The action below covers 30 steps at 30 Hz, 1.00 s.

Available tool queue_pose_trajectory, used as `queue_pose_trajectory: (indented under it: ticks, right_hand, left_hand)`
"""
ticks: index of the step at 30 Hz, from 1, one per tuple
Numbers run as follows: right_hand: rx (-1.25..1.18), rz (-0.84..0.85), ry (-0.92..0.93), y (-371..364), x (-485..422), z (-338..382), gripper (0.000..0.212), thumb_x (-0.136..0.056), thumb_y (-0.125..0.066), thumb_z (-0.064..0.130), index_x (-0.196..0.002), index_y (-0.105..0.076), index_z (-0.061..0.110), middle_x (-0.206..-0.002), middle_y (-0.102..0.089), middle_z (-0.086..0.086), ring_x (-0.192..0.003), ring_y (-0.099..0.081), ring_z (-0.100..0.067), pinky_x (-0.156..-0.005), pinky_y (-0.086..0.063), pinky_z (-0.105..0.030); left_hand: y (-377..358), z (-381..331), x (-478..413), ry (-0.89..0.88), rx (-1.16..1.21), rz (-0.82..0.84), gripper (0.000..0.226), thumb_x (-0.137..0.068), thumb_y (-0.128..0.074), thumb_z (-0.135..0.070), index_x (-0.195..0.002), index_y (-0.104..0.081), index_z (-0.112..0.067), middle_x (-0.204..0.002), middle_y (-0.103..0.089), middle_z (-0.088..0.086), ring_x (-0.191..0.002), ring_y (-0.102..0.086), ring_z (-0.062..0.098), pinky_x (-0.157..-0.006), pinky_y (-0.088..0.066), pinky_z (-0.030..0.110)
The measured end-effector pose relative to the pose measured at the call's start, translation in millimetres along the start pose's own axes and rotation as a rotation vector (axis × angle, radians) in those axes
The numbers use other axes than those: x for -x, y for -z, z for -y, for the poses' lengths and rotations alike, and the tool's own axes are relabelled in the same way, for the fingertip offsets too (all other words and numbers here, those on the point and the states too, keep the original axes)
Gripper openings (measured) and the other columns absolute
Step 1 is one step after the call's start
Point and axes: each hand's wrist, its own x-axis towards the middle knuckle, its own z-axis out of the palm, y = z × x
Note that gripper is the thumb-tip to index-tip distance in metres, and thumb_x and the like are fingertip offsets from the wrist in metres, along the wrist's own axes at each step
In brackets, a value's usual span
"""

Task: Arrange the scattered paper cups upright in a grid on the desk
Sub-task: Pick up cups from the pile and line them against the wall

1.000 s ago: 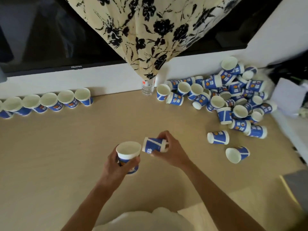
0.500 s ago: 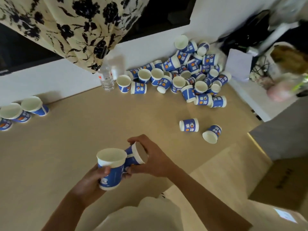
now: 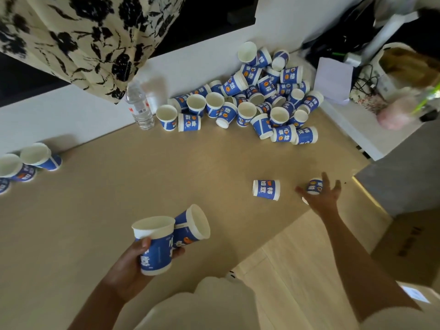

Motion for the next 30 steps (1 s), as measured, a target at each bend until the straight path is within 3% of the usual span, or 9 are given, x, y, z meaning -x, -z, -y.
queue_pose_trajectory:
  ticks: [3, 5, 6, 8, 11, 18, 27, 30]
  right_hand:
    - [0.137, 0.119, 0.117, -14.5, -0.5, -22.3, 0.121, -0.048, -0.075, 0.077, -0.153, -0.034, 0.033, -0.166, 0.005, -0.003, -0.155, 0.001, -0.027, -0.123, -0.022, -0.052]
    - [0.155, 0.106, 0.203, -29.3, 11.4, -19.9, 0.113, -0.054, -0.082, 0.07, -0.15, -0.038, 0.032, -0.165, 0.005, 0.001, -0.154, -0.001, -0.025, -0.121, -0.026, -0.052]
    - [0.155, 0.093, 0.231, -37.8, 16.0, -17.8, 0.11, -0.055, -0.086, 0.066, -0.149, -0.039, 0.033, -0.165, 0.005, 0.003, -0.154, -0.001, -0.024, -0.119, -0.03, -0.051]
    - [0.17, 0.055, 0.291, -55.9, 28.7, -13.4, 0.108, -0.055, -0.09, 0.06, -0.148, -0.042, 0.031, -0.165, 0.005, 0.002, -0.154, -0.002, -0.023, -0.112, -0.036, -0.049]
    - [0.224, -0.019, 0.392, -80.7, 45.2, -3.9, 0.103, -0.058, -0.09, 0.058, -0.145, -0.046, 0.025, -0.165, 0.005, -0.001, -0.152, -0.007, -0.029, -0.104, -0.044, -0.051]
    - [0.148, -0.079, 0.414, -102.7, 56.1, 11.4, 0.082, -0.067, -0.09, 0.044, -0.136, -0.052, 0.019, -0.163, -0.006, 0.0, -0.143, -0.031, -0.03, -0.098, -0.052, -0.048]
    - [0.126, -0.071, 0.44, -94.4, 51.2, 15.6, 0.097, -0.069, -0.089, 0.043, -0.15, -0.038, 0.023, -0.163, -0.008, 0.0, -0.145, -0.029, -0.029, -0.1, -0.05, -0.049]
    - [0.111, -0.066, 0.42, -90.8, 51.5, 14.7, 0.102, -0.069, -0.089, 0.043, -0.152, -0.033, 0.025, -0.164, -0.008, -0.001, -0.145, -0.03, -0.029, -0.101, -0.049, -0.048]
  left_hand:
    - [2.3, 2.3, 6.6, -0.019, -0.015, -0.044, 0.049, -0.109, -0.025, -0.012, -0.151, -0.017, 0.011, -0.155, -0.021, 0.035, -0.142, -0.024, 0.053, -0.121, -0.015, 0.058]
    - [-4.0, 5.9, 0.6, -0.056, -0.074, -0.031, 0.054, -0.099, -0.058, -0.022, -0.145, -0.043, 0.002, -0.147, -0.043, 0.03, -0.133, -0.045, 0.047, -0.113, -0.037, 0.054]
    - [-9.3, 4.3, 1.5, -0.056, -0.204, -0.074, 0.062, -0.079, -0.082, -0.032, -0.131, -0.063, -0.005, -0.135, -0.059, 0.024, -0.12, -0.06, 0.041, -0.1, -0.051, 0.049]
    - [-12.4, 3.1, 2.5, -0.094, -0.314, -0.127, 0.073, -0.043, -0.099, -0.044, -0.107, -0.078, -0.015, -0.116, -0.072, 0.017, -0.098, -0.072, 0.033, -0.08, -0.061, 0.041]
    - [-17.0, 2.2, 0.9, -0.091, -0.328, -0.132, 0.074, -0.038, -0.1, -0.045, -0.103, -0.08, -0.016, -0.113, -0.073, 0.016, -0.095, -0.073, 0.032, -0.08, -0.062, 0.042]
    - [-24.7, -3.8, 2.1, -0.133, -0.319, -0.186, 0.077, -0.034, -0.101, -0.044, -0.103, -0.08, -0.016, -0.114, -0.073, 0.016, -0.096, -0.073, 0.031, -0.082, -0.061, 0.044]
    - [-20.2, -3.7, 5.2, -0.149, -0.303, -0.203, 0.081, -0.029, -0.102, -0.045, -0.101, -0.08, -0.015, -0.114, -0.073, 0.017, -0.095, -0.073, 0.033, -0.074, -0.062, 0.04]
    - [-22.4, -5.2, 4.7, -0.163, -0.306, -0.18, 0.07, -0.039, -0.1, -0.039, -0.102, -0.08, -0.015, -0.113, -0.073, 0.016, -0.094, -0.073, 0.031, -0.074, -0.062, 0.039]
